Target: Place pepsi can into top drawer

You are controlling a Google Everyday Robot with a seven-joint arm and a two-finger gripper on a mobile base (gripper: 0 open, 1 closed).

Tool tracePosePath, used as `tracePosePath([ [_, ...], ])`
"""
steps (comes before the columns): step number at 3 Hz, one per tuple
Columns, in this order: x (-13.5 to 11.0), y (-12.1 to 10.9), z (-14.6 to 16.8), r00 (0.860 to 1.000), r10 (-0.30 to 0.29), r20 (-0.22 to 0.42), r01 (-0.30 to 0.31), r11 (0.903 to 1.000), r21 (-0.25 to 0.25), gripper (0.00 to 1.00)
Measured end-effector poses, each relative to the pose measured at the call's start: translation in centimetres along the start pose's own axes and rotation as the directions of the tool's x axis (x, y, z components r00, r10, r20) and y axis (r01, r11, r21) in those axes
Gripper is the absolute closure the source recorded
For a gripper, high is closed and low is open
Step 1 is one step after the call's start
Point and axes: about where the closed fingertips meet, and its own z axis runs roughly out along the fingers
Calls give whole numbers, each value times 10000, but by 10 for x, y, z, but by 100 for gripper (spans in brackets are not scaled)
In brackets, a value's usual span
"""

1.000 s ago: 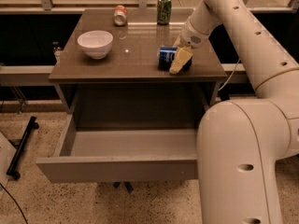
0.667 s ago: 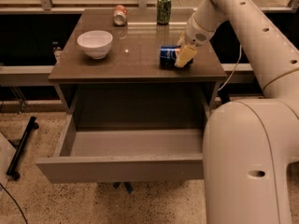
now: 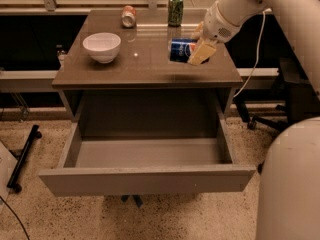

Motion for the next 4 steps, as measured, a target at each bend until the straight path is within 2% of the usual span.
tracePosePath([
  [1,-28,32,-28,9955,-93,948,54,9992,408,100],
  [2,-60,72,-45,9807,206,1945,-356,9966,737,100],
  [3,-81,120,-29,9599,1043,2601,-1156,9929,286,100],
  [4,-91,158,10,9419,1895,2772,-1770,9817,-699,100],
])
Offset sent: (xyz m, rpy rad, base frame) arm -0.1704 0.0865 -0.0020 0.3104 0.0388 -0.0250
